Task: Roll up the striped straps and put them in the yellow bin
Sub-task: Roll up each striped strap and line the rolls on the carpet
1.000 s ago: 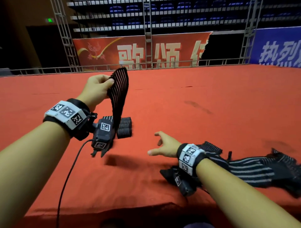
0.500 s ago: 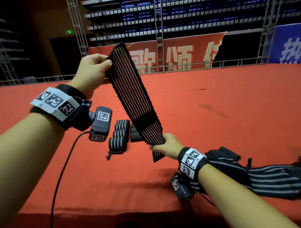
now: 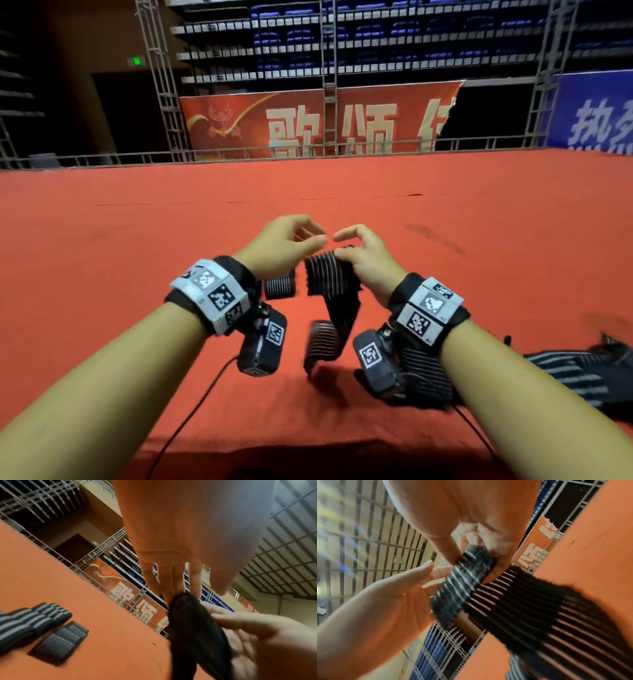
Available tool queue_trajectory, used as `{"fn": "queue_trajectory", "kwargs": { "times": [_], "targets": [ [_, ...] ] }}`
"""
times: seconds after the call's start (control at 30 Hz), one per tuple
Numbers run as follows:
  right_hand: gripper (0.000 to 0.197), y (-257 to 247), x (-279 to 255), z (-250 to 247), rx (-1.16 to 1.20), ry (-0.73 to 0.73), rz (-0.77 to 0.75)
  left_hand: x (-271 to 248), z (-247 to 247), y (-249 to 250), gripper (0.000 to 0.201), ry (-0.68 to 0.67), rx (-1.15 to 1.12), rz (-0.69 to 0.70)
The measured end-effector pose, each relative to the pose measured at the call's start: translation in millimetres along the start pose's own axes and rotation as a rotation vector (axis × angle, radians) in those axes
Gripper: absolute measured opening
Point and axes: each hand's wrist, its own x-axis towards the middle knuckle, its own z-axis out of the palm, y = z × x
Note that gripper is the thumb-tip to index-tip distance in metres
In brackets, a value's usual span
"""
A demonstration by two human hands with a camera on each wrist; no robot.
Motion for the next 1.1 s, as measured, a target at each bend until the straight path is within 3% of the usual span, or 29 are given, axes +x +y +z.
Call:
{"fn": "queue_trajectory", "kwargs": {
  "times": [0.13, 0.27, 0.4, 0.47, 0.6, 0.67, 0.73, 0.8, 1.1],
  "targets": [
    [0.044, -22.0, -0.2, -12.1, 0.26, 0.033, 0.078, -6.4, 7.0, 16.6, 0.037, -0.053, -0.224, 0.057],
    [0.058, -37.1, -3.0, -22.1, 0.315, 0.012, 0.107, -6.6, 7.3, 20.2, 0.055, -0.093, -0.14, 0.122],
    [0.065, -48.7, -8.9, -24.1, 0.337, -0.094, 0.13, -3.2, 7.7, 18.7, 0.025, 0.106, -0.043, 0.192],
    [0.06, -52.0, -12.4, -25.9, 0.198, -0.137, 0.122, -2.9, 5.1, 19.1, 0.015, 0.158, -0.021, 0.202],
    [0.045, -55.7, -22.5, -28.1, -0.084, -0.228, 0.066, -3.1, -1.2, 20.6, 0.022, 0.177, -0.156, 0.163],
    [0.052, -59.0, -26.5, -29.8, -0.212, -0.226, -0.051, -4.0, -3.4, 22.0, 0.02, 0.168, -0.325, 0.109],
    [0.031, -65.4, -32.4, -27.0, -0.291, -0.187, -0.212, -7.1, -6.2, 26.6, 0.024, 0.138, -0.434, 0.074],
    [0.011, -74.4, -38.0, -23.0, -0.276, -0.099, -0.325, -13.8, -9.7, 37.4, 0.022, 0.084, -0.503, 0.092],
    [0.023, -125.6, -71.3, -22.5, 0.03, -0.173, -0.379, -47.1, -46.7, 93.0, 0.024, 0.155, -0.544, 0.298]
  ]
}}
